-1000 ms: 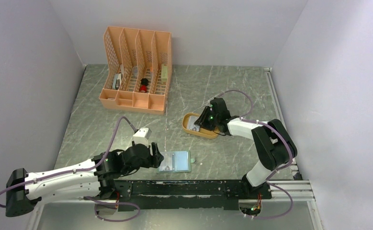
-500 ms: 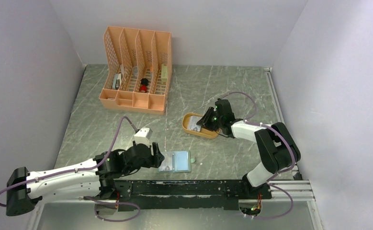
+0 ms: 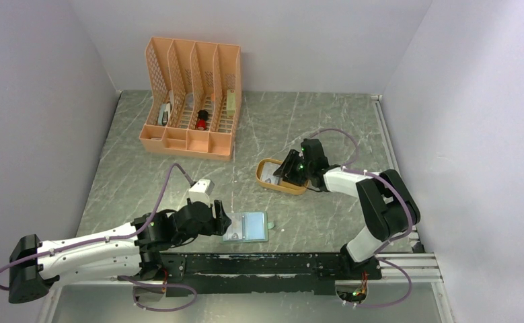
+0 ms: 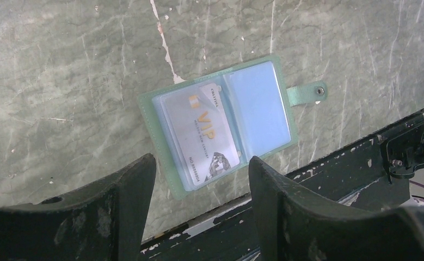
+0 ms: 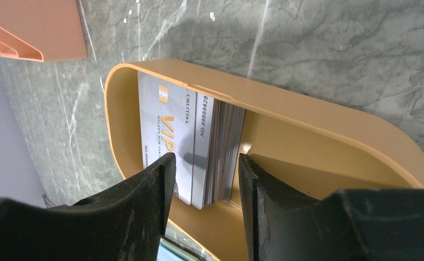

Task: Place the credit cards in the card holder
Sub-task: Pick up the credit card from the storage box.

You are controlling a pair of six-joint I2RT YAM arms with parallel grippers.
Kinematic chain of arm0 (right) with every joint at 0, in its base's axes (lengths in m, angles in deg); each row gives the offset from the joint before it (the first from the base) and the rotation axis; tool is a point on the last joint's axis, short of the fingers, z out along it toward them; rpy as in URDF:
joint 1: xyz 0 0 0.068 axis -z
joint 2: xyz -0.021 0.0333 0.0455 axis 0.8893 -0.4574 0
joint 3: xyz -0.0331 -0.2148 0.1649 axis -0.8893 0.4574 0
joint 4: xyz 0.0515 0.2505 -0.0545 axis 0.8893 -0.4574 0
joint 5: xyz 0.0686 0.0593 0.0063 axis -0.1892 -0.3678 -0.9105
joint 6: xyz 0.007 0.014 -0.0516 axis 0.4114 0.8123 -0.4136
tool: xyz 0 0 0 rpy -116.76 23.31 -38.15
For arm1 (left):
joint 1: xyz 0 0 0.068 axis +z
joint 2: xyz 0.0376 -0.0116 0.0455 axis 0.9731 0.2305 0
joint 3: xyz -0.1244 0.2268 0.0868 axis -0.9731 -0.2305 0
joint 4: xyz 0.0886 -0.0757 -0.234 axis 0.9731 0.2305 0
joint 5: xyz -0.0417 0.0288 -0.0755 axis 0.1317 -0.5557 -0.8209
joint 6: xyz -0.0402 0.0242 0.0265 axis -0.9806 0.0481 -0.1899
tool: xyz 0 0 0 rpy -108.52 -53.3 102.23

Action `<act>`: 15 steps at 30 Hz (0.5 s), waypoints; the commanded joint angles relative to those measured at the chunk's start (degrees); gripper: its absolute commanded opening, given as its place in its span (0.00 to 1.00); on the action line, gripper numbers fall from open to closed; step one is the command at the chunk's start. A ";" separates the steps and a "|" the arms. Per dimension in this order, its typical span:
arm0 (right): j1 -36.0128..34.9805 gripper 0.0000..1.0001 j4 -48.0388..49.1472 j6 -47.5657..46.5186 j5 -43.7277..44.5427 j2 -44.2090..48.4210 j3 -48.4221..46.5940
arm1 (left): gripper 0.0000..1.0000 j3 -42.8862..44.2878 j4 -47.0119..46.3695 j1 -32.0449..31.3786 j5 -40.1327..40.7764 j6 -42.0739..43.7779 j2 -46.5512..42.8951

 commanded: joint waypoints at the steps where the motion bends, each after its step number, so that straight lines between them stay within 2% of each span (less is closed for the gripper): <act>1: 0.35 0.49 -2.20 -1.62 0.35 -1.44 -1.17 | 0.68 -0.60 -1.84 0.09 -0.70 -0.49 -0.13; 10: -0.27 0.54 -3.85 -1.78 1.39 -2.32 -3.07 | 0.68 -0.51 -1.97 0.11 -0.87 -0.68 0.25; 15: -0.88 0.53 -2.29 -0.83 -0.16 -2.98 -2.86 | 0.68 -0.51 -1.97 0.16 -1.00 -0.70 0.37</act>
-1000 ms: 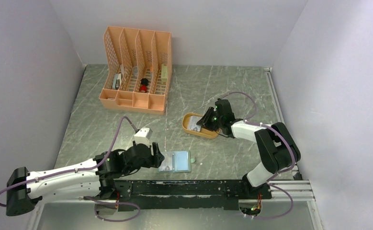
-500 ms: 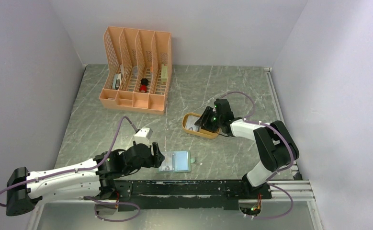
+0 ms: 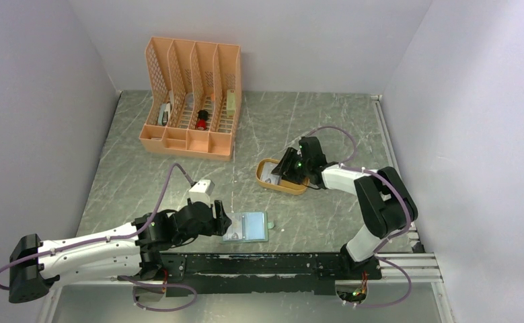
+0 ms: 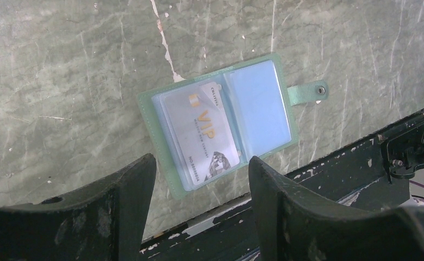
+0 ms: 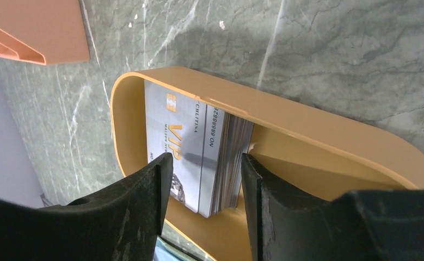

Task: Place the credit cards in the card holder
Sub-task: Pick up the credit card from the storage box.

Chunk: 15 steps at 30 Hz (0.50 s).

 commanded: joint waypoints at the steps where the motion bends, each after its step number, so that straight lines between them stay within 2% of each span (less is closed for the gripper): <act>1: -0.69 0.52 -0.41 0.12 -0.73 -1.36 -0.33 | 0.68 -0.36 -1.75 0.13 -0.70 -0.15 0.04; 6: -0.93 0.45 0.18 0.27 -1.97 -2.12 -0.78 | 0.68 -0.14 -1.93 0.16 -0.73 0.17 0.35; 15: -1.17 0.42 2.96 0.79 -4.70 -2.34 -0.40 | 0.68 -0.34 -2.10 0.16 -0.72 0.20 0.38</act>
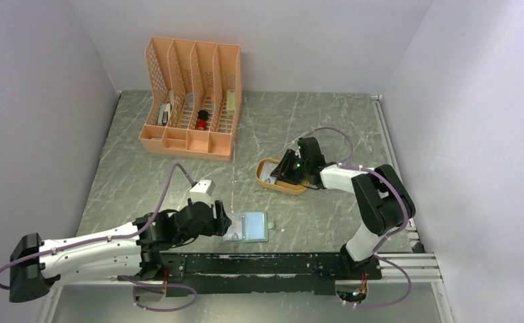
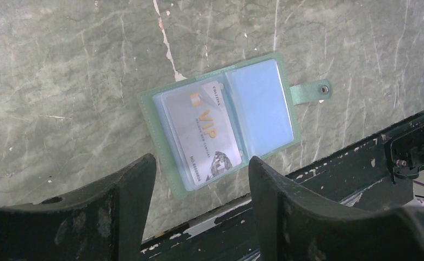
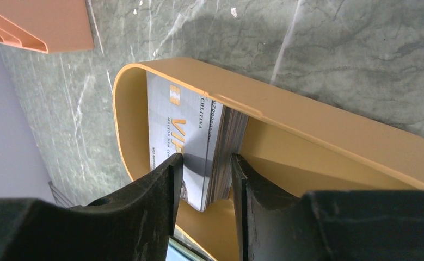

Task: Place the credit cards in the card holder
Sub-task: Pick up the credit card from the storage box.

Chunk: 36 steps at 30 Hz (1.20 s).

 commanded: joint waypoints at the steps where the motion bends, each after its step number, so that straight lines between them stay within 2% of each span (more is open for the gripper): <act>1: -0.57 0.42 1.83 0.26 -2.11 -0.74 -0.33 | 0.68 -0.32 -1.96 0.13 -0.68 0.20 -0.25; 5: -0.50 0.46 0.45 -0.61 -1.24 0.38 -0.86 | 0.68 0.05 -1.55 0.13 -0.50 0.41 -0.17; 14: -0.35 0.59 -9.41 -2.47 5.34 2.98 -4.46 | 0.68 0.15 -0.68 0.11 0.20 0.44 -0.93; 28: -0.64 0.59 -4.54 0.05 -0.87 -3.22 -5.07 | 0.68 -0.51 0.06 0.13 0.20 -0.26 -2.01; 36: -1.86 0.52 -1.39 0.49 -3.77 -4.66 -5.49 | 0.68 -0.98 0.60 0.11 0.36 -0.44 -2.87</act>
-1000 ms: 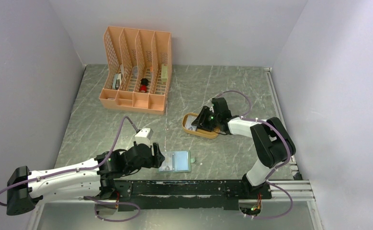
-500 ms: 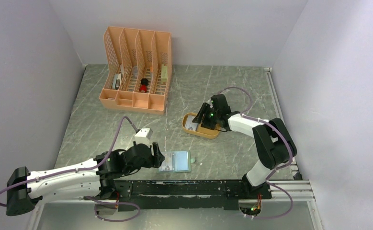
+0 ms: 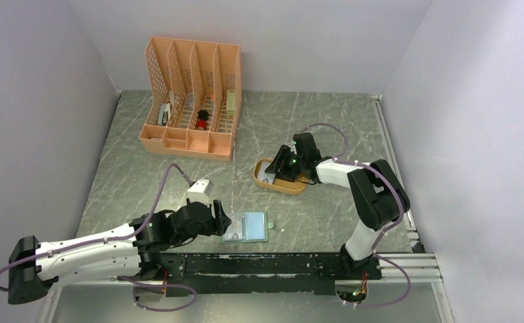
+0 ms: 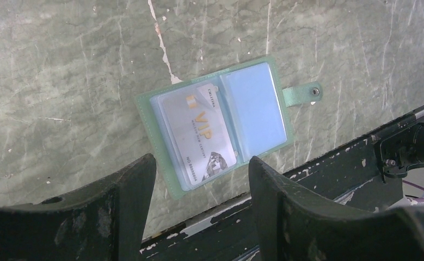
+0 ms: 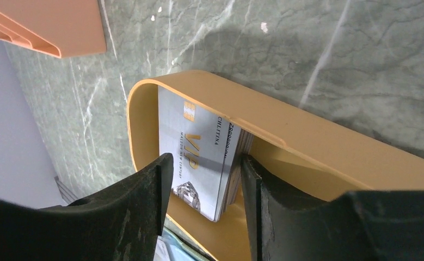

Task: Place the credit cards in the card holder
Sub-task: Pick up the credit card from the storage box.

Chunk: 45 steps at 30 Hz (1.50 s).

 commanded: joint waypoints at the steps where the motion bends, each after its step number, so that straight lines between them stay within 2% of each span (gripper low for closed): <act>1: -1.19 0.52 1.93 0.37 -2.72 -1.70 -0.48 | 0.68 -0.94 0.40 0.10 0.33 -0.49 -1.09; 5: -1.17 0.53 1.23 -0.01 -1.95 -0.52 -0.13 | 0.68 -0.88 0.68 0.16 0.31 -0.51 -1.21; 11: -1.12 0.58 -7.52 -1.38 6.48 4.42 -1.03 | 0.68 -0.51 1.73 0.16 0.89 -0.51 -1.26; 24: -3.28 0.58 -9.59 -2.28 7.71 0.73 -2.87 | 0.68 -0.67 0.93 0.16 0.39 -0.50 -0.96; 32: -3.50 0.51 -9.87 -2.41 8.56 0.25 -1.98 | 0.68 -0.74 1.19 0.13 0.46 -0.52 -1.28; 38: -2.87 0.41 -8.91 -2.23 8.37 1.31 -0.20 | 0.68 -0.52 1.30 0.15 0.60 -0.42 -1.05; 45: -1.87 0.39 -8.10 -2.02 7.56 2.85 1.15 | 0.68 -0.39 1.15 0.13 0.53 -0.55 -0.78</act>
